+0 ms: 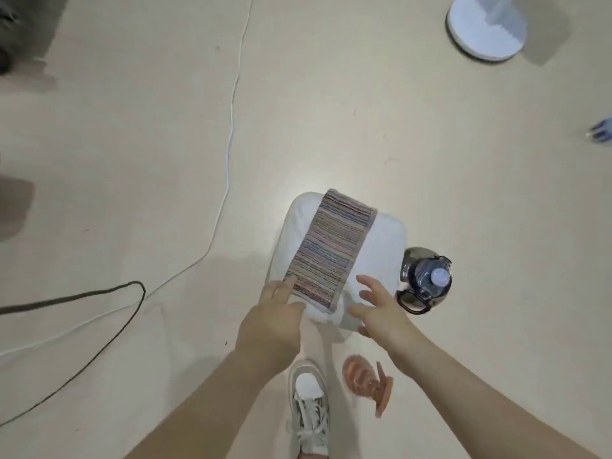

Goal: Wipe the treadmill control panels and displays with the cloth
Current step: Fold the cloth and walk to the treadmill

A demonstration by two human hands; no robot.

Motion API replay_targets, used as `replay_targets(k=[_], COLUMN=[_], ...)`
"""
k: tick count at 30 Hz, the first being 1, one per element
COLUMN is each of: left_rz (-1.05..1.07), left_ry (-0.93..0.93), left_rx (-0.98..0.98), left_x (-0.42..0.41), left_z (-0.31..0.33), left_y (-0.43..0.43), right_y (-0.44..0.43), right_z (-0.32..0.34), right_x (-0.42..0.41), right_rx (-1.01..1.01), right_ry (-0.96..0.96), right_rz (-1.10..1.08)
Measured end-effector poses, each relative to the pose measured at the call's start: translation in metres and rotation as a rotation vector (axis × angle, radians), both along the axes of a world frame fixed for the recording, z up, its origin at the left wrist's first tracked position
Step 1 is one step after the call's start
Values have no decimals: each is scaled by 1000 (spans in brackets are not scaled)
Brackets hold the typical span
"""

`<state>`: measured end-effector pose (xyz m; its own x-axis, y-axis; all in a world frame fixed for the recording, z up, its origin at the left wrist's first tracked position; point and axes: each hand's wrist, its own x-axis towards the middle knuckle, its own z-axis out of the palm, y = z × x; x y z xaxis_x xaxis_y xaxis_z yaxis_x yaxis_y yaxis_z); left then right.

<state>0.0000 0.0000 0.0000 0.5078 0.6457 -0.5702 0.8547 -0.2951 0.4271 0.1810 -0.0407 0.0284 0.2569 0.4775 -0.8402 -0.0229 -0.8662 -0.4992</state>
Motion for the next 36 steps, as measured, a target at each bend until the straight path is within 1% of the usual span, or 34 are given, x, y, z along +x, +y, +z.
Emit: replay_targets(k=[1, 4, 6, 7, 8, 9, 11, 12, 13, 14, 16, 18, 19, 21, 23, 25, 27, 29, 31, 32, 34, 36], left_rz=[-44, -25, -30, -5, 72, 213, 621, 825, 994, 1113, 1225, 1289, 1321, 1390, 1459, 1479, 1440, 1382, 1257, 1185, 1103, 1117], left_ry=[26, 33, -25, -88, -160, -223, -318, -402, -519, -638, -791, -874, -911, -981, -1058, -1141, -1209, -1235, -1174, -1120, -1025, -971], left_rx=[21, 52, 131, 201, 236, 228, 100, -15, -117, -188, -253, -304, -323, -354, -359, -340, -303, -274, -211, -167, -67, 9], left_x=[6, 13, 10, 9, 9, 10, 14, 15, 15, 13, 6, -5, -11, -26, -42, -59, -79, -103, -131, -146, -178, -212], left_z=[-19, -64, -88, -94, -92, -88, -63, -44, -22, 4, 60, 118, 148, 211, 272, 328, 379, 427, 468, 486, 517, 542], left_y=[2, 3, -2, -3, -1, 3, 16, 24, 31, 38, 51, 61, 68, 81, 90, 99, 104, 105, 106, 107, 109, 115], right_y=[2, 9, 7, 8, 10, 14, 22, 26, 31, 37, 51, 66, 75, 91, 109, 129, 146, 162, 177, 183, 194, 207], right_z=[-19, -65, -88, -95, -96, -93, -78, -65, -47, -25, 26, 86, 118, 182, 244, 304, 359, 408, 449, 467, 501, 528], right_x=[-2, -13, -23, -26, -29, -31, -30, -30, -28, -27, -26, -26, -27, -34, -49, -71, -95, -118, -142, -155, -186, -219], right_rx=[19, 80, 111, 108, 102, 89, 77, 101, 130, 165, 245, 321, 357, 422, 508, 618, 721, 776, 787, 797, 856, 910], right_ry=[38, 71, 64, 81, 100, 114, 135, 151, 167, 170, 150, 142, 125, 32, -83, -145, -148, -74, 39, 65, 48, 9], right_rz=[-47, -134, -227, -291, -342, -395, -475, -499, -511, -500, -415, -282, -173, 79, 250, 331, 351, 315, 294, 317, 402, 478])
